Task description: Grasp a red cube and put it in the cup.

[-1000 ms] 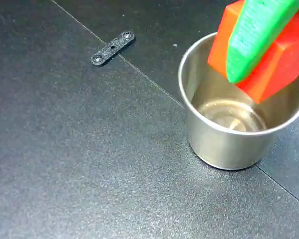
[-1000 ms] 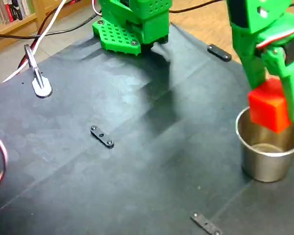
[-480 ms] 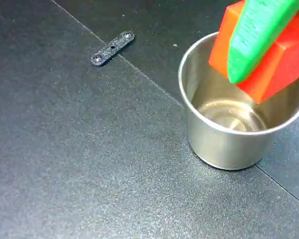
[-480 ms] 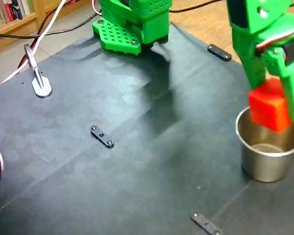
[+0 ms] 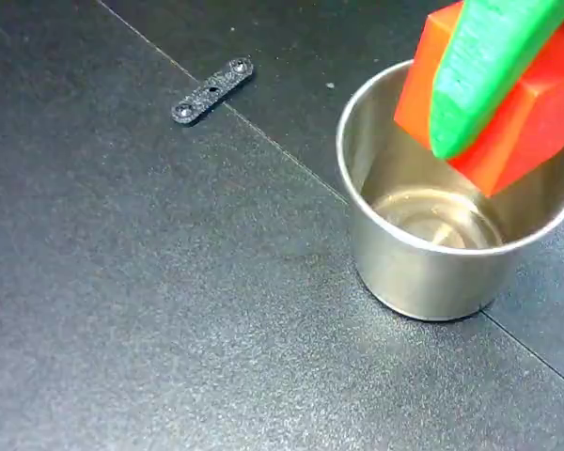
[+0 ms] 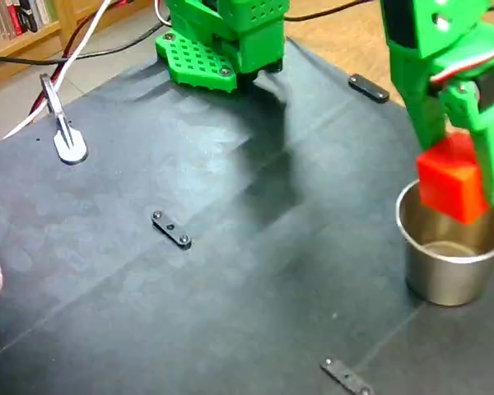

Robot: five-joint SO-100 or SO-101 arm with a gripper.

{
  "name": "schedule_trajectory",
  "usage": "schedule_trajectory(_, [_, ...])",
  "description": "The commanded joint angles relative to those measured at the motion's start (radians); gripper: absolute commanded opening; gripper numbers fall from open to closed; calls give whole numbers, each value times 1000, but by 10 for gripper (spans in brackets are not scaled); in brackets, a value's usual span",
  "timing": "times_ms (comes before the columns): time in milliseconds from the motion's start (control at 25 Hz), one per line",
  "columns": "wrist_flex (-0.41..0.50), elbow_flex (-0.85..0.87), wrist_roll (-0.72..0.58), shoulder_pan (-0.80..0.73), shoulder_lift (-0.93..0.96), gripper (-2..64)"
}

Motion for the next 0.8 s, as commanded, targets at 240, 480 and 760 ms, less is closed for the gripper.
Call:
schedule_trajectory(240, [-5,-6,2,34,5,192])
schedule_trajectory(480, [2,-6,-12,32,5,199])
schedule_trajectory(760, [9,-6,-14,32,-3,213])
